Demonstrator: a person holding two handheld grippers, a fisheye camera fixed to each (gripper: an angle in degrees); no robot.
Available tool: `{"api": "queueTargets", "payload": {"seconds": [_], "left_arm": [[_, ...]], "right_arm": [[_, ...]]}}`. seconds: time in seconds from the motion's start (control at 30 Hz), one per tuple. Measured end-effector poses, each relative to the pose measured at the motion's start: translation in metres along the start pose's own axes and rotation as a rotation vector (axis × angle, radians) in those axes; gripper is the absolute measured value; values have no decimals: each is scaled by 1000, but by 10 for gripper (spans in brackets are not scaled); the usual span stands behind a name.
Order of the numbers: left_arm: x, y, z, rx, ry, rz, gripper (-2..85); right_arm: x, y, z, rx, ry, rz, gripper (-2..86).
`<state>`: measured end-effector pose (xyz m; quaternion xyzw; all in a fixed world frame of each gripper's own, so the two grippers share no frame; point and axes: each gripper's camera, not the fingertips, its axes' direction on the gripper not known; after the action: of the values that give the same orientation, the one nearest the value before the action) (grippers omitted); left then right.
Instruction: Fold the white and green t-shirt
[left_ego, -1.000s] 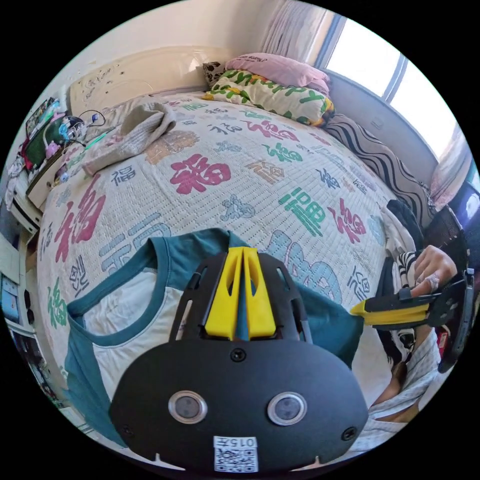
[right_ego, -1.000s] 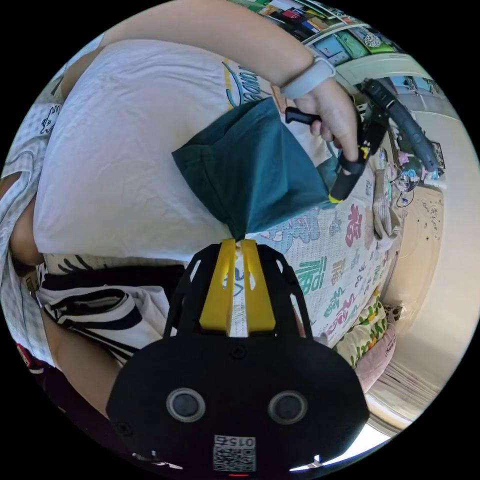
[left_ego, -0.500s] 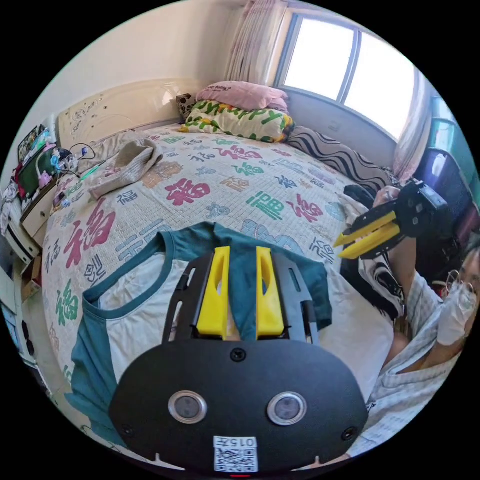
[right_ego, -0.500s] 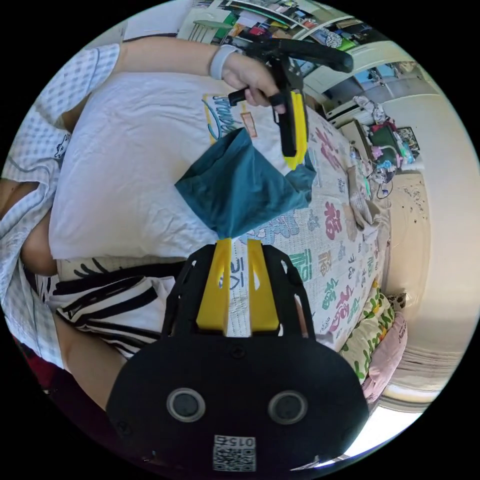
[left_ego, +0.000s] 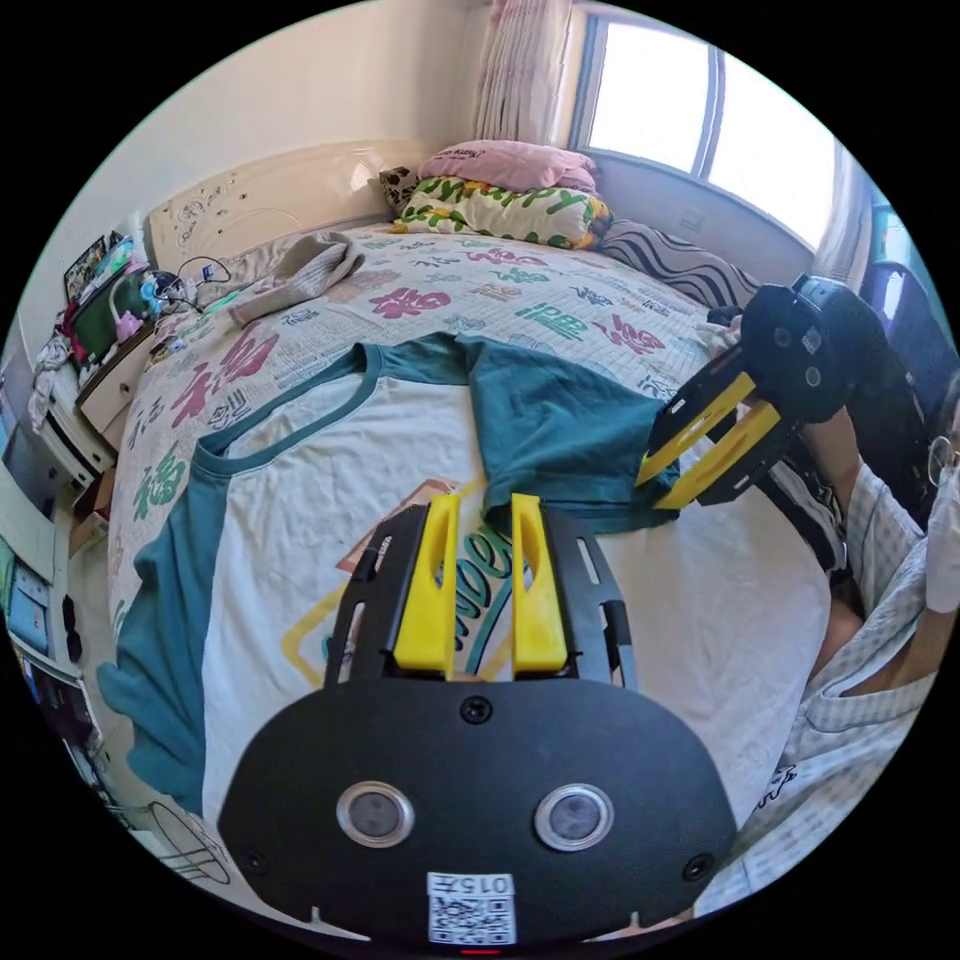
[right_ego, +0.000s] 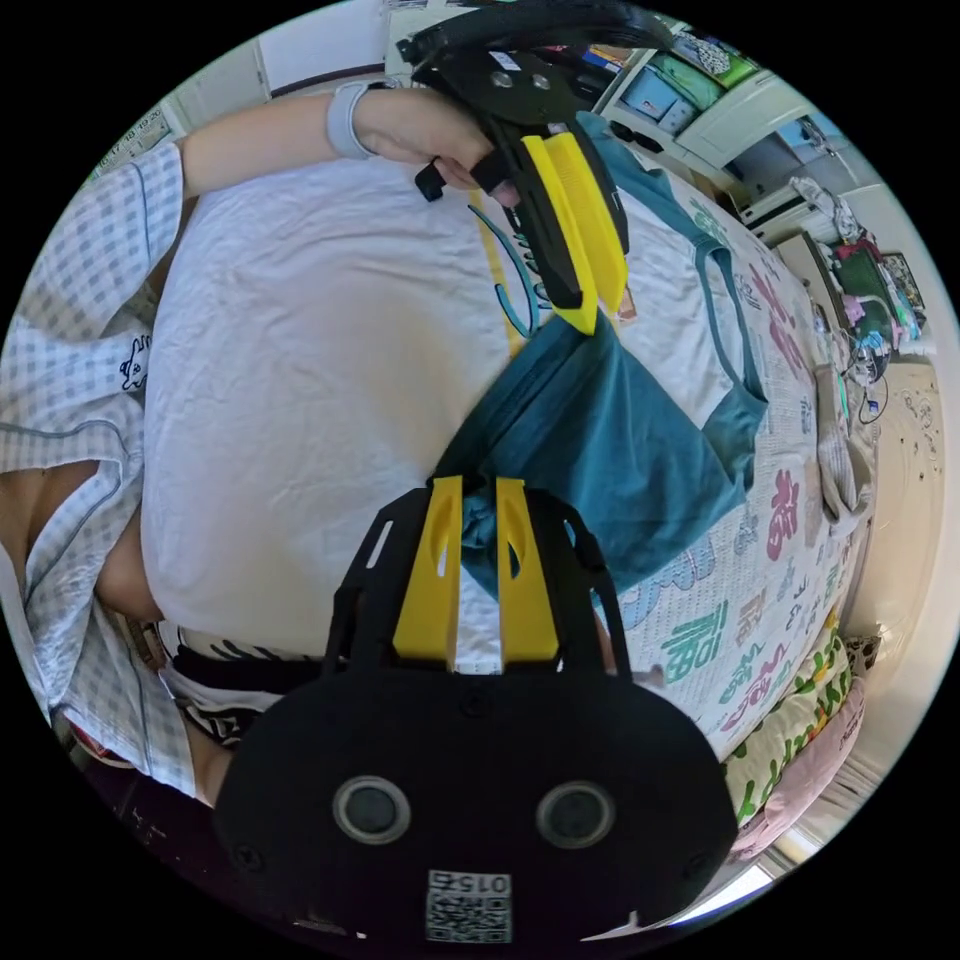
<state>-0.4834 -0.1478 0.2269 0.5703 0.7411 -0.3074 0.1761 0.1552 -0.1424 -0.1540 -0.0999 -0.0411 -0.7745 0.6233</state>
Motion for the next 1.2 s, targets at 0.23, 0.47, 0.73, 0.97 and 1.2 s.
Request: {"api": "queueTargets", "payload": {"seconds": [0.23,0.47,0.73,0.97,1.2], "left_arm": [[4,2,-4,-10,-17,22,32],[15,10,-33,16,-28,126,9],[21,10,-34,-106,-65,198,16],[-2,13,-81,1,117,140,29],[0,-7,-45,-127,35,160,62]], "right_arm": [[8,-2,-11,49,1,-30,32],[6,-7,-26,109,-22,-113,33],[15,-36,4,-29,-71,-169,51],[33,-29,-32,208,-74,-137,49],[34,-93,31,-136,-119,-159,86]]}}
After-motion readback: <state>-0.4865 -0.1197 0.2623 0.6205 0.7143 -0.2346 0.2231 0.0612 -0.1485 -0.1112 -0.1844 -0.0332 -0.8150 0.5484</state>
